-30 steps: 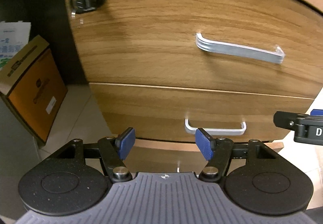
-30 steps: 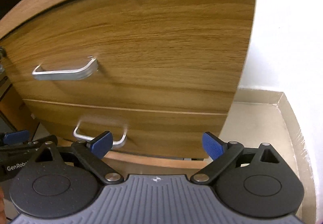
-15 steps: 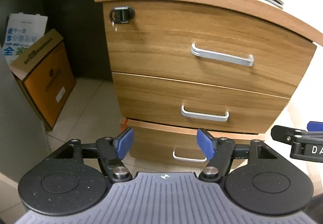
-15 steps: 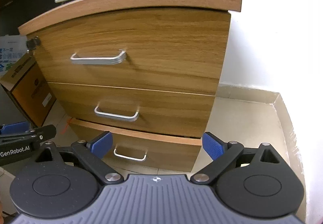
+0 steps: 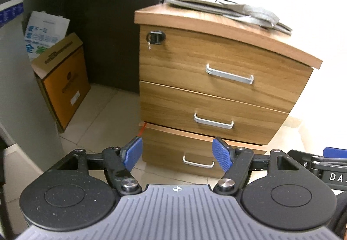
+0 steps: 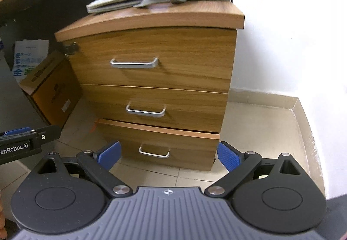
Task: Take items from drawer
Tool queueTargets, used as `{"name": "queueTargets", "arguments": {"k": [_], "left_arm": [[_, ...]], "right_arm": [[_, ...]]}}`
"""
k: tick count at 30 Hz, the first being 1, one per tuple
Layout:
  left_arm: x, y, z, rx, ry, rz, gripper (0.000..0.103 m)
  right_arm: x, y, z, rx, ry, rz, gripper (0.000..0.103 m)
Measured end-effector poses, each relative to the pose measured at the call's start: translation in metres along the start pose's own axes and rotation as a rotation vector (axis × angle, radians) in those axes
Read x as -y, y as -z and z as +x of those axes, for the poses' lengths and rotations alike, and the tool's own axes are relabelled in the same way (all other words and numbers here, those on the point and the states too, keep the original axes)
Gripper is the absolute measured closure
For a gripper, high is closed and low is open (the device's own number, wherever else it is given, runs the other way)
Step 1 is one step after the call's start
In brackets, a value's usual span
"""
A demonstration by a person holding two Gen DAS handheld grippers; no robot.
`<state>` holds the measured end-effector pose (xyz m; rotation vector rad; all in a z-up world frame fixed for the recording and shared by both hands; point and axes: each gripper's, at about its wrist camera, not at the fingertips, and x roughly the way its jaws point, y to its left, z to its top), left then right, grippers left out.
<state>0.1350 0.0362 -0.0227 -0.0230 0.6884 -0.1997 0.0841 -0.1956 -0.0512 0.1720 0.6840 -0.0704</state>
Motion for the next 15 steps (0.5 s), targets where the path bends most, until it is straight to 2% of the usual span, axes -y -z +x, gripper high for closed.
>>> {"name": "queueTargets", "arguments": {"k": [11, 15], "left_arm": [[-0.008, 0.005, -0.07, 0.013, 0.006, -0.035, 0.029], [-0.004, 0.005, -0.091, 0.021, -0.009, -0.01, 0.028]], "right_arm": [[-0.004, 0.003, -0.067, 0.023, -0.061, -0.029, 0.005], [-0.006, 0.0, -0.09, 0.034, -0.071, -0.049, 0.005]]}}
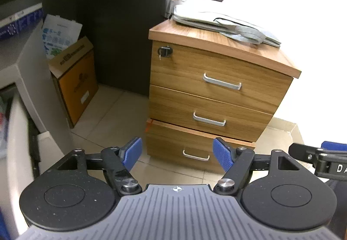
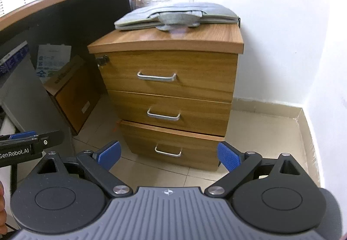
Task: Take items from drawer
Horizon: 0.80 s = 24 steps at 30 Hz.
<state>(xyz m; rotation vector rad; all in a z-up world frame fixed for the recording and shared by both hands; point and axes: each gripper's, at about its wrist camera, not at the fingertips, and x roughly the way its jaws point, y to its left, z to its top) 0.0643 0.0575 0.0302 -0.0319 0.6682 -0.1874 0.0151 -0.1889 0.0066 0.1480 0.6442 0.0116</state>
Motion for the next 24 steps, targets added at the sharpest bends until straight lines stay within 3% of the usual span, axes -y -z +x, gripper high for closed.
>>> {"name": "queueTargets", "arguments": {"k": [11, 24], "left_arm": [[0.019, 0.005, -0.051, 0.016, -0.031, 0.084, 0.02], [0.025, 0.021, -0.068, -0.028, -0.081, 0.07, 0.006]], "right_arm": [[-0.005, 0.0, -0.051, 0.004, -0.037, -0.04, 0.005], [-0.003, 0.016, -0.072, -0.025, -0.051, -0.066, 0.001]]}}
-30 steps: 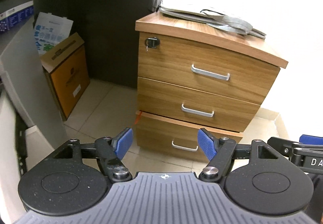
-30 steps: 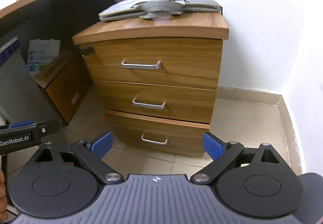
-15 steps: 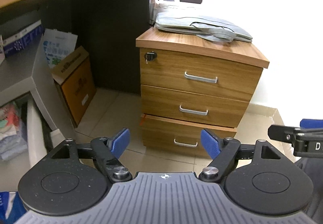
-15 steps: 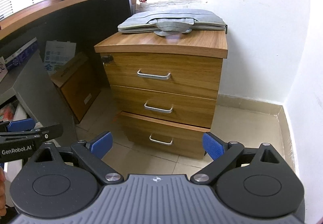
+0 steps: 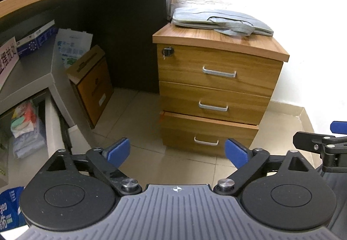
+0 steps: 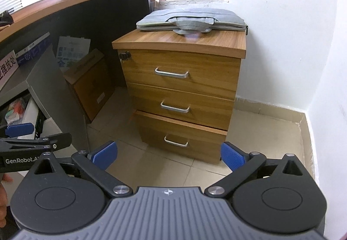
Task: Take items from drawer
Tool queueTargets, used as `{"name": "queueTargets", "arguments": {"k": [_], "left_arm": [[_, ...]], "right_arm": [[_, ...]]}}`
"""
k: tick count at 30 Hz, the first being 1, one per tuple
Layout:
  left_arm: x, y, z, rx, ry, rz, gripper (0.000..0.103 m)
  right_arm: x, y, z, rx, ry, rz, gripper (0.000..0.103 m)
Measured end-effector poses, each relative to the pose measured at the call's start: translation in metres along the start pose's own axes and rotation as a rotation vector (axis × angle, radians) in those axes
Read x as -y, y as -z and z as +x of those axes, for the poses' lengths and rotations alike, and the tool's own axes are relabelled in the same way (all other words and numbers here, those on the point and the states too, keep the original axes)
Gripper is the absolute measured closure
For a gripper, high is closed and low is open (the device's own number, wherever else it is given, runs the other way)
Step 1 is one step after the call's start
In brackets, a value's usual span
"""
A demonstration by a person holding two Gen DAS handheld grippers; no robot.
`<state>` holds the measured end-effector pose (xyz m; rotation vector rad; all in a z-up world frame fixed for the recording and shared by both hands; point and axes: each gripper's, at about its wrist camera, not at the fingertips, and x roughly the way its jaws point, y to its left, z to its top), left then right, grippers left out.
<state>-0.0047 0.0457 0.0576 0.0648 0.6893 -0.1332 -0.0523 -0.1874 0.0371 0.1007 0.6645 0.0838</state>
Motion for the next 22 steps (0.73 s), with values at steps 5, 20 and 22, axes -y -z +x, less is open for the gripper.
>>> {"name": "queueTargets", "arguments": {"k": [5, 20, 22], "left_arm": [[0.002, 0.004, -0.001, -0.016, -0.004, -0.017, 0.004], [0.006, 0.007, 0.002, -0.033, -0.022, -0.025, 0.004], [0.006, 0.007, 0.003, -0.036, -0.025, -0.024, 0.004]], "right_arm": [[0.004, 0.005, 0.002, -0.012, -0.009, 0.01, 0.001], [0.011, 0.008, 0.013, -0.027, -0.006, 0.022, 0.001], [0.012, 0.007, 0.014, -0.026, -0.003, 0.022, 0.001]]}}
